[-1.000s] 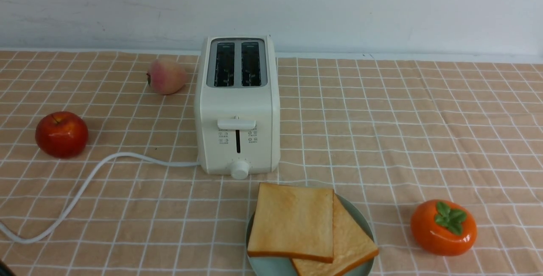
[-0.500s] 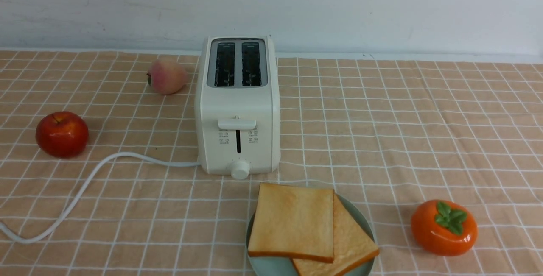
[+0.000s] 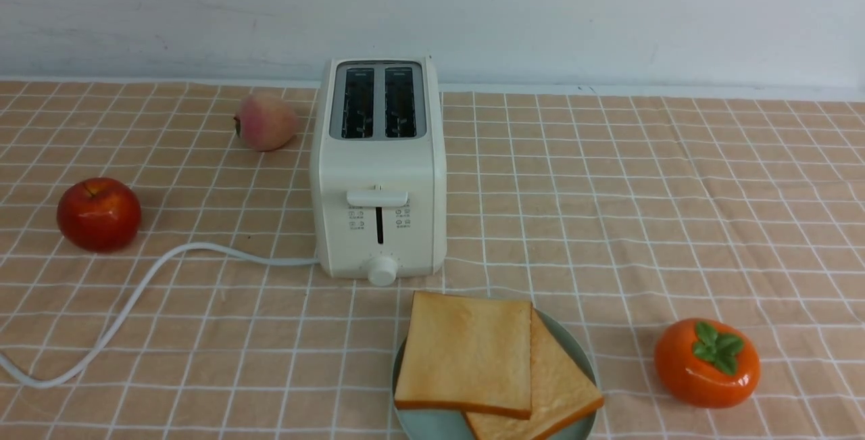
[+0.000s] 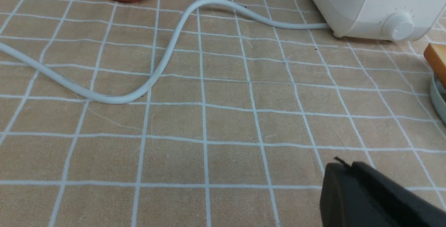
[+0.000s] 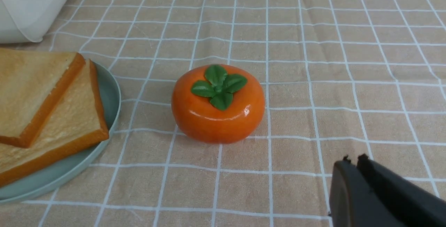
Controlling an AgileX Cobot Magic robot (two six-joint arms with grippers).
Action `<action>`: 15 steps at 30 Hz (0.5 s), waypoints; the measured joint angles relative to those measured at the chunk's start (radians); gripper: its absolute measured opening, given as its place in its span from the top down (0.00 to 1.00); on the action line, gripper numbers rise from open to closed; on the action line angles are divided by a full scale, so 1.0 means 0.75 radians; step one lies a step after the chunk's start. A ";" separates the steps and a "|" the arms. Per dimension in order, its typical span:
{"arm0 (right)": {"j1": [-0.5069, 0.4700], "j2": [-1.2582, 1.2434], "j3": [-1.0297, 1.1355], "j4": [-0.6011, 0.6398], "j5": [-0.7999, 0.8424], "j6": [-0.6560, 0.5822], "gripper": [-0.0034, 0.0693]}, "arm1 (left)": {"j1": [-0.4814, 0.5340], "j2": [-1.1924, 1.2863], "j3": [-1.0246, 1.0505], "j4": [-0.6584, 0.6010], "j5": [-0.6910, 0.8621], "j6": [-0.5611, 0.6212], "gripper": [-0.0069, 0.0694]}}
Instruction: Take toasted bread from bread machine on light coffee tablecloth place on plate.
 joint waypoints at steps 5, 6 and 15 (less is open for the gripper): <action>0.000 0.000 0.000 0.000 0.000 0.000 0.90 | 0.071 0.000 0.000 -0.001 -0.001 0.000 0.89; 0.000 0.000 0.000 0.000 0.000 0.000 0.90 | 0.091 0.000 0.000 -0.001 -0.003 0.000 0.89; 0.000 0.000 0.000 0.000 0.000 0.000 0.90 | 0.101 0.000 0.000 -0.001 -0.004 0.000 0.87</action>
